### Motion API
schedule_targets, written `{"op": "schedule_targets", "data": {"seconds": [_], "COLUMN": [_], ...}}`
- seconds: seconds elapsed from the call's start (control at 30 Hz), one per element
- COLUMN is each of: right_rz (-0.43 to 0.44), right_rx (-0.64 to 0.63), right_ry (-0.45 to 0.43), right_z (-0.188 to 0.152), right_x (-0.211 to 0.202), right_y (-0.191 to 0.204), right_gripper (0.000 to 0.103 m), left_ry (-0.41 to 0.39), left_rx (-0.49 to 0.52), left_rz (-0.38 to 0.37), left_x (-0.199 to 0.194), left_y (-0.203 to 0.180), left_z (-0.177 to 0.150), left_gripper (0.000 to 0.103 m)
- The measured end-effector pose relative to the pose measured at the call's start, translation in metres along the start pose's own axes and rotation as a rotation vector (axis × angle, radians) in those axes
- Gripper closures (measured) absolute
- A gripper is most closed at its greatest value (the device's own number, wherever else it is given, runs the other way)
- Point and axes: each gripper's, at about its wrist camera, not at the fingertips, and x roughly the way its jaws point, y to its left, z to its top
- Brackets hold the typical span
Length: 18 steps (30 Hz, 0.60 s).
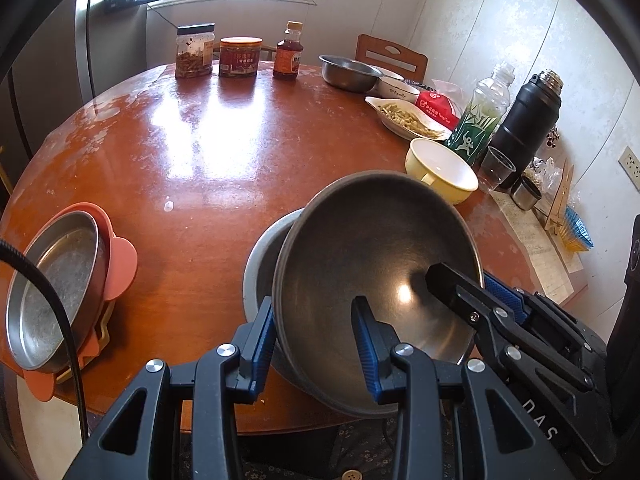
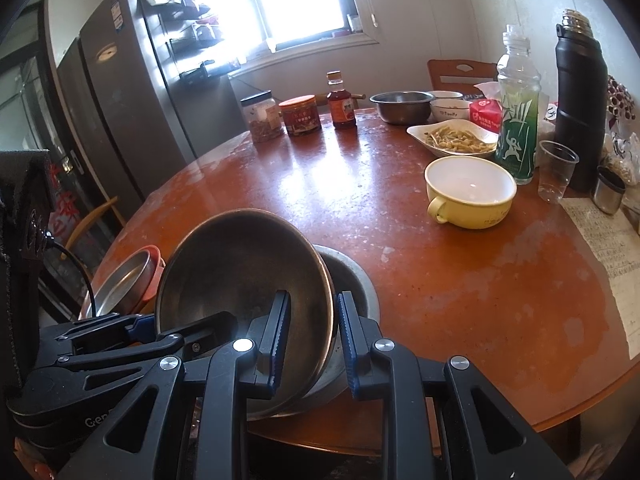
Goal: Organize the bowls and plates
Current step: 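Carry the deep steel bowl with the left gripper over the wide steel basin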
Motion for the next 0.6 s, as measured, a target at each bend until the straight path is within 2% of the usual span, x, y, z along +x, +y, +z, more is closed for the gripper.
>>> {"op": "schedule_targets", "data": {"seconds": [0.6], "right_rz": [-0.038], "right_rx": [-0.020], "right_ry": [0.036], "right_z": [-0.003], "right_x": [0.018], "right_y": [-0.005], "right_gripper": [0.078], "left_ry": [0.027], "left_rx": [0.015], "left_rz": [0.017], "left_x": [0.021], "left_y": [0.000], "left_z": [0.002], "left_gripper": [0.066]}}
